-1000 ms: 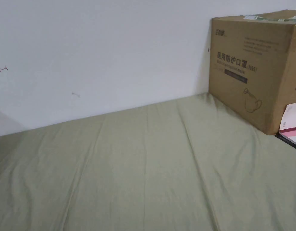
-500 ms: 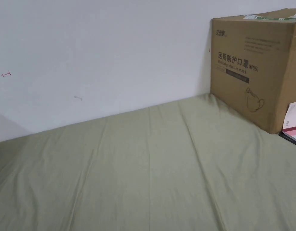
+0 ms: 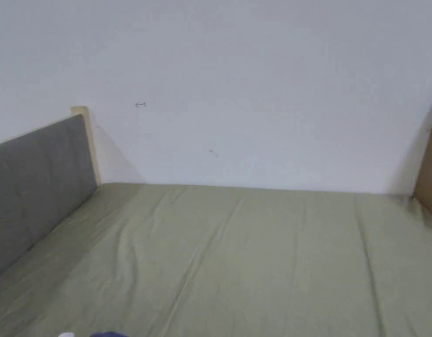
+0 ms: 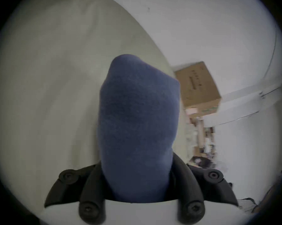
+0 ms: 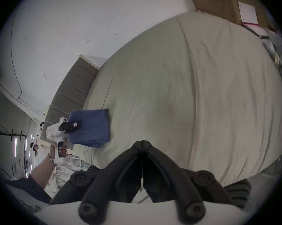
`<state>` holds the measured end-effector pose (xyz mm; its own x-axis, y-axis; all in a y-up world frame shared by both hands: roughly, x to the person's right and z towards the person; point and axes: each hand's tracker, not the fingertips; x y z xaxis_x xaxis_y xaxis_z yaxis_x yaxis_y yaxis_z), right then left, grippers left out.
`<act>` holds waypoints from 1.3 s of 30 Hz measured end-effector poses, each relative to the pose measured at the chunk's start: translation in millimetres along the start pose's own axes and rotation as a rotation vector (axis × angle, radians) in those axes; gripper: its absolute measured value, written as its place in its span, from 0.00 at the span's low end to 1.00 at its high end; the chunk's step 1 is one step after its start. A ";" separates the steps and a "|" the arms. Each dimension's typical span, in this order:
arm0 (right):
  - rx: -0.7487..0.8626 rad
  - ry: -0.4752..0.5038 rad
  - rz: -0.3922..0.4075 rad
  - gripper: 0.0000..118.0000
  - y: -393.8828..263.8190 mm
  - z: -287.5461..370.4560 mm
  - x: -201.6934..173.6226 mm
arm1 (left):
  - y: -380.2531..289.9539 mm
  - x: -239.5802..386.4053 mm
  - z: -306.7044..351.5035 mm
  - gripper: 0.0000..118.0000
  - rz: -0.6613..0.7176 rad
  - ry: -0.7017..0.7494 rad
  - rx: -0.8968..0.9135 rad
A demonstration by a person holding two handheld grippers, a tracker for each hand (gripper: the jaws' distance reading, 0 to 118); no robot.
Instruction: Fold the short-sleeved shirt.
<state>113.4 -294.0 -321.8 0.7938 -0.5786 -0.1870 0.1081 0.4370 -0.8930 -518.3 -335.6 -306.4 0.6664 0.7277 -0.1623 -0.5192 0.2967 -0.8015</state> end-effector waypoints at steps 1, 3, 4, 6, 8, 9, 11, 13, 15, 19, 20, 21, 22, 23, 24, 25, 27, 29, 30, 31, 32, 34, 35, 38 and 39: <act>0.001 -0.004 0.014 0.00 1.3 2.5 -2.3 | 9.2 -6.3 13.4 0.20 -0.014 0.047 -0.004; 0.009 -0.028 0.059 0.00 3.4 5.9 -8.0 | 30.6 -18.4 39.3 0.20 -0.052 0.142 -0.021; 0.009 -0.043 0.077 0.00 3.9 6.2 -10.7 | 38.3 -19.5 48.2 0.20 -0.092 0.214 -0.017; 0.005 -0.058 0.088 0.00 4.6 4.5 -15.0 | 54.3 -22.2 63.8 0.20 -0.173 0.358 -0.016; 0.002 -0.063 0.089 0.00 5.0 2.4 -19.2 | 67.4 -25.9 68.2 0.20 -0.226 0.502 -0.044; -0.001 -0.063 0.086 0.00 5.1 1.3 -20.5 | 72.2 -27.5 67.5 0.20 -0.242 0.579 -0.056; -0.008 -0.060 0.081 0.00 3.6 -1.6 -23.6 | 77.1 -27.8 64.2 0.21 -0.310 0.749 -0.087; -0.019 -0.066 0.090 0.00 2.9 -3.4 -27.1 | 78.9 -29.3 59.3 0.26 -0.385 0.906 -0.108; -0.026 -0.079 0.110 0.00 4.8 -2.8 -27.8 | 77.6 -32.9 57.4 0.36 -0.447 1.003 -0.130; -0.027 -0.093 0.110 0.00 6.9 -3.9 -27.8 | 73.1 -31.5 72.2 0.87 -0.474 1.038 -0.058; -0.026 -0.088 0.101 0.00 8.0 -4.0 -27.0 | 71.7 -29.4 78.4 0.87 -0.450 0.995 -0.047; -0.024 -0.083 0.092 0.00 8.8 -4.2 -26.3 | 71.7 -24.4 85.4 0.87 -0.429 0.961 -0.017; -0.023 -0.079 0.088 0.00 9.3 -4.4 -26.0 | 70.9 -20.9 92.5 0.87 -0.407 0.954 0.006; -0.023 -0.078 0.087 0.00 9.6 -4.0 -25.9 | 68.9 -14.2 99.5 0.87 -0.398 0.928 0.040; -0.023 -0.079 0.087 0.00 10.0 -4.3 -26.1 | 65.4 -7.1 106.2 0.87 -0.394 0.887 0.075; -0.021 -0.081 0.090 0.00 10.3 -4.2 -26.4 | 60.6 -0.9 110.7 0.88 -0.374 0.835 0.096; -0.010 -0.085 0.100 0.00 10.8 -2.5 -28.0 | 50.5 13.8 113.2 0.89 -0.298 0.718 0.150; -0.001 -0.085 0.109 0.00 11.7 -1.5 -29.1 | 32.6 33.6 104.0 0.89 -0.254 0.573 0.126; 0.002 -0.086 0.112 0.00 12.3 -1.3 -29.8 | 22.2 47.4 94.8 0.89 -0.260 0.520 0.118; 0.004 -0.089 0.117 0.00 14.6 0.6 -31.3 | 12.3 57.9 87.0 0.89 -0.269 0.477 0.115; 0.008 -0.094 0.125 0.00 15.6 1.1 -33.0 | 0.1 70.8 76.3 0.89 -0.301 0.438 0.115; 0.014 -0.105 0.141 0.00 16.9 2.8 -37.0 | -22.5 98.0 53.2 0.86 -0.359 0.403 0.102; 0.019 -0.113 0.155 0.00 17.0 5.1 -40.2 | -33.9 111.1 44.0 0.79 -0.390 0.388 0.109; 0.028 -0.223 0.198 0.00 18.1 10.4 -51.0 | -64.2 148.7 19.7 0.32 -0.468 0.354 0.195; 0.040 -0.247 0.216 0.00 18.5 12.4 -54.0 | -73.6 161.5 13.4 0.22 -0.494 0.373 0.247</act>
<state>80.0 -246.1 -323.2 0.9216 -0.2874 -0.2609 -0.0589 0.5607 -0.8259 -379.7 -231.7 -265.9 0.9749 0.2199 -0.0337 -0.1828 0.7056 -0.6846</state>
